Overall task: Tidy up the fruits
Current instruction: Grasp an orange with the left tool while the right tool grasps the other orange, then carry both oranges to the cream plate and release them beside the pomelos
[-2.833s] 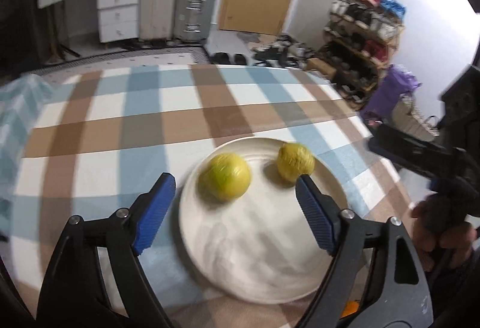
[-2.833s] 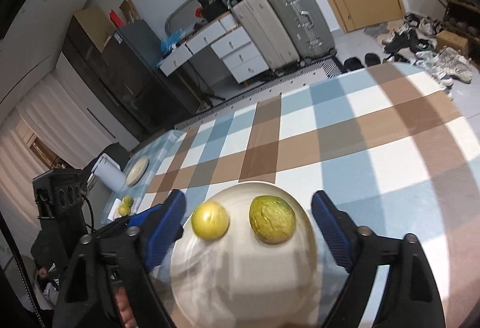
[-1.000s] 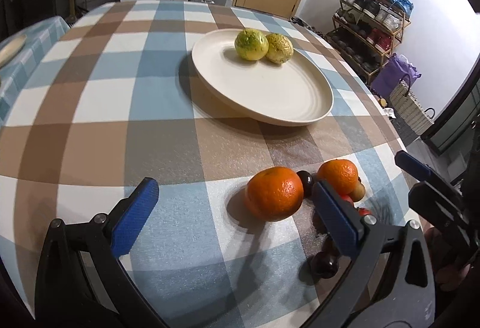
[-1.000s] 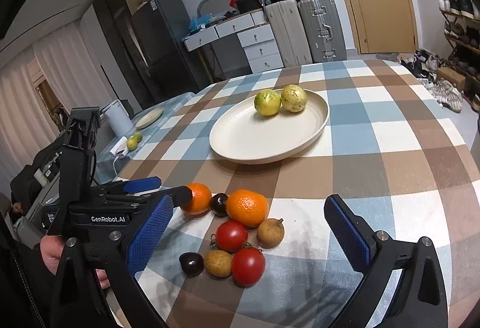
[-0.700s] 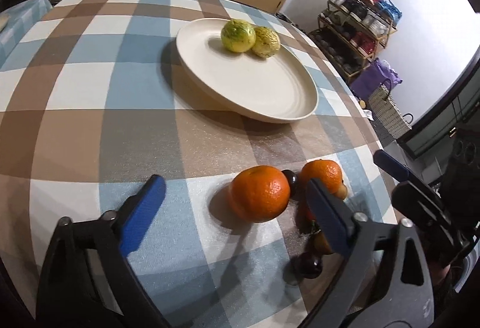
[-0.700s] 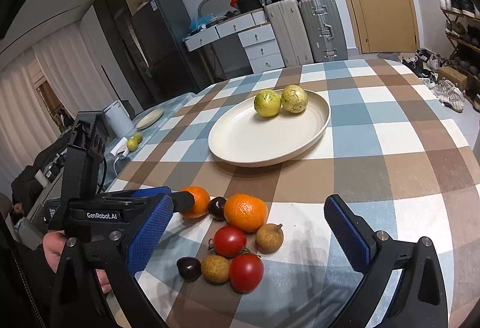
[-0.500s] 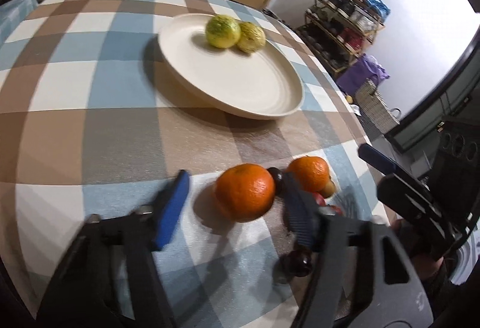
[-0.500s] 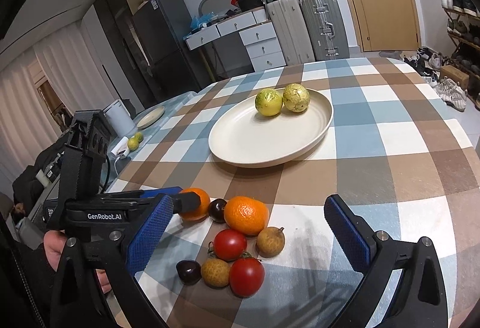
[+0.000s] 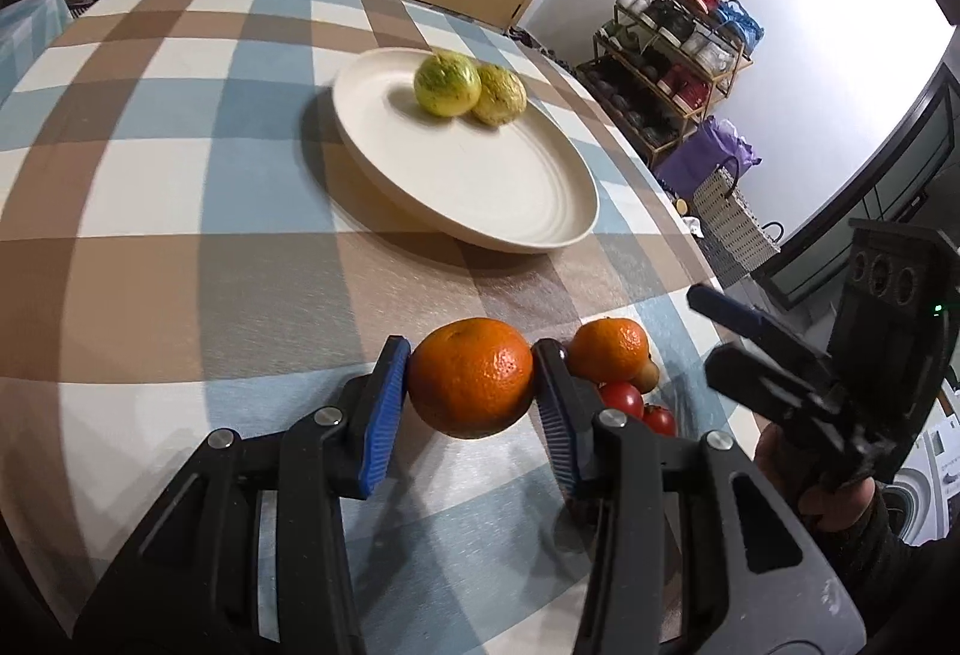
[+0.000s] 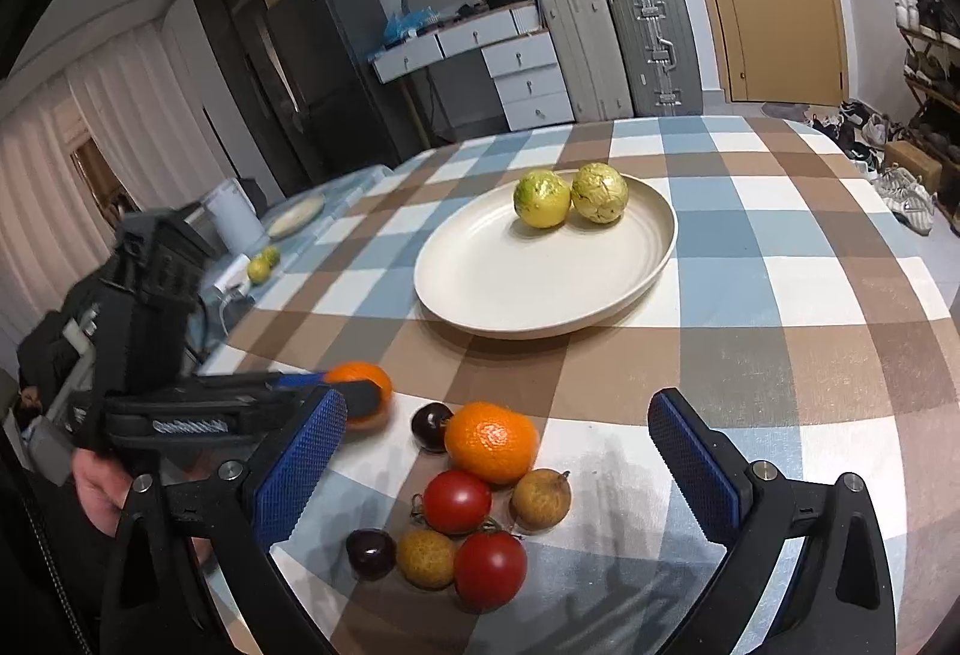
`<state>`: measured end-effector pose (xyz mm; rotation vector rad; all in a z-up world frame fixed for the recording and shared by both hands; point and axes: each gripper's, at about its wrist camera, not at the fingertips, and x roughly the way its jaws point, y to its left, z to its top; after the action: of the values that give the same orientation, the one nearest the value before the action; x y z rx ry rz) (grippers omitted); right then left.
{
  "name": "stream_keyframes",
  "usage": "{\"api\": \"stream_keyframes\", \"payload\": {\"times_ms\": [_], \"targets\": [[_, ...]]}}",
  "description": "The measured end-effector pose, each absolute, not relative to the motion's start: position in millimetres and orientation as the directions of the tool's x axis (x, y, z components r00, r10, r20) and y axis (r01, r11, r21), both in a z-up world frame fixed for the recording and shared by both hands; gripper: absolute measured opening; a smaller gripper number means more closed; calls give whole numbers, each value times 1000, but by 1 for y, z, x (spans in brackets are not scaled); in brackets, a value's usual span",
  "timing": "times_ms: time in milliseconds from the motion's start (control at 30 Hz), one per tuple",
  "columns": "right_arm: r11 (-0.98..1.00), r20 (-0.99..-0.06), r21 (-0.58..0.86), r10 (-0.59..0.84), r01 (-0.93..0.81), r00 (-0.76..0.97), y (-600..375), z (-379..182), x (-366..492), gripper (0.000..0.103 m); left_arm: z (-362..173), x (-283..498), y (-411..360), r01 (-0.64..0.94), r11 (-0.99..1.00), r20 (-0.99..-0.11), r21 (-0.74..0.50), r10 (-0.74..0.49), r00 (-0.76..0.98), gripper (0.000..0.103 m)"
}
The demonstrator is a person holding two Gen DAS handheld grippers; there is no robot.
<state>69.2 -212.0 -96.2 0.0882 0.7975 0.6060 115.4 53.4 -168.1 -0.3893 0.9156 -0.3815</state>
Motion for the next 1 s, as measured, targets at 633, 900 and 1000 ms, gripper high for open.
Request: {"api": "stream_keyframes", "payload": {"times_ms": [633,900,1000], "targets": [[836,-754,330,513,-439,411,-193,-119,95,99,-154,95,93,137,860,-639,-491,-462,615,39],[830,-778,329,509,-450,370,-185,-125,99,72,-156,94,96,127,859,-636,-496,-459,621,39],[832,-787,325,501,-449,360,-184,-128,100,57,-155,94,97,126,859,-634,-497,-458,622,39]]}}
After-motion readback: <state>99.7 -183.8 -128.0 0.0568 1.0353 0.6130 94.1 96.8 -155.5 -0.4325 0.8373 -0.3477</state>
